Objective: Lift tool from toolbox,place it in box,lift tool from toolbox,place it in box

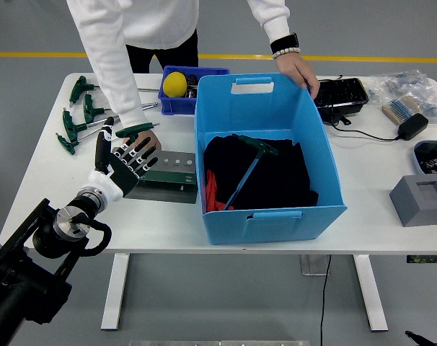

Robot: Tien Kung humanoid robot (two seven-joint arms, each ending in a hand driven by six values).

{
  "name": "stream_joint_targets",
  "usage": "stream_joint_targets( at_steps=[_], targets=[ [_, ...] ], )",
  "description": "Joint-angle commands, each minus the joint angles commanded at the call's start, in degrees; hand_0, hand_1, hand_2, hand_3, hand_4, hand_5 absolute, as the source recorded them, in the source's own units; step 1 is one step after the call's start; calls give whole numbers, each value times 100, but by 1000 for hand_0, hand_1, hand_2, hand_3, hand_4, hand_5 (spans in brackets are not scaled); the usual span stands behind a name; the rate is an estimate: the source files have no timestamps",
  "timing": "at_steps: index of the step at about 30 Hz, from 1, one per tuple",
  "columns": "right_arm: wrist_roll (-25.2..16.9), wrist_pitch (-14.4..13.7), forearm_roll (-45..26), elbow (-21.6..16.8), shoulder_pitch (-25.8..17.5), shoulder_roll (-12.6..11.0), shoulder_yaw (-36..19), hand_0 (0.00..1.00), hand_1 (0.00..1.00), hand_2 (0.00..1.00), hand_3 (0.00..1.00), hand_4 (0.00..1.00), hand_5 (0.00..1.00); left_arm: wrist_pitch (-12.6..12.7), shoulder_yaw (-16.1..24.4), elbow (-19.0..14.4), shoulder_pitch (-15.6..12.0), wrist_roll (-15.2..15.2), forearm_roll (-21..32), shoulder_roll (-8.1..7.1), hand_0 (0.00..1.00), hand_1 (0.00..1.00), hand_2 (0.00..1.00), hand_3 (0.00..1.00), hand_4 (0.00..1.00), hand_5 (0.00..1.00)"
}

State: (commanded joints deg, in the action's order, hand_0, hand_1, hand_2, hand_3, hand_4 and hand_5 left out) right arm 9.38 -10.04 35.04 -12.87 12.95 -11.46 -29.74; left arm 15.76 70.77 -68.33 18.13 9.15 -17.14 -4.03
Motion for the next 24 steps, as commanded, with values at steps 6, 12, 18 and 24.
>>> stream_joint_targets(
  at_steps=[6,12,18,24],
  targets=[
    [3,-4,-6,-2,-14,1,-1,618,591,656,548,787,655,-3,-31,-52,72,-72,140,-22,469,595,726,735,920,883],
    [9,0,15,-4,-36,0,-14,619,591,656,548,787,655,32,-40,-223,79,-84,232,-65,482,610,736,710,916,897],
    [14,3,41,-5,-57,3,-30,619,591,656,548,787,656,153,-62,-506,52,-67,273,-121,493,625,741,689,910,907],
    [15,5,50,-5,-70,0,-36,619,591,656,547,786,656,473,-110,-871,83,-55,198,-241,523,648,739,668,888,906]
  ],
)
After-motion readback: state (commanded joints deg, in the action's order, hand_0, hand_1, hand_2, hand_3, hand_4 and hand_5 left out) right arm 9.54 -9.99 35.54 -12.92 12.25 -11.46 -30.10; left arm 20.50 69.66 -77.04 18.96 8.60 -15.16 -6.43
